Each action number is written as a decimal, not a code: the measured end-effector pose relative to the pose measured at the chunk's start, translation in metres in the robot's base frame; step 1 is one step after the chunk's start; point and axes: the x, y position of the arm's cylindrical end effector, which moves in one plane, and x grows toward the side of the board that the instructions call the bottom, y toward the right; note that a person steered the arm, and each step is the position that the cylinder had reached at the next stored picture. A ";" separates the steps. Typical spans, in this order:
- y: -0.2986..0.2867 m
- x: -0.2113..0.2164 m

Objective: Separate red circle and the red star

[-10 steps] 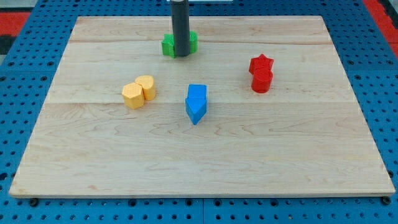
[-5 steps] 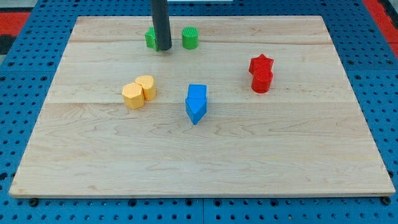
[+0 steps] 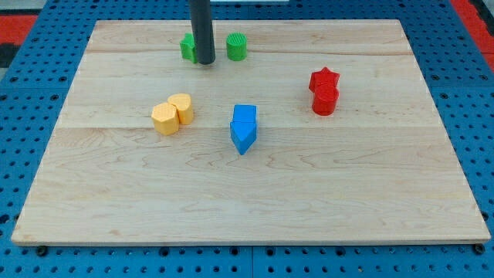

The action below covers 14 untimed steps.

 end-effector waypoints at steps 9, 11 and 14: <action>0.063 -0.020; 0.072 -0.021; 0.090 -0.103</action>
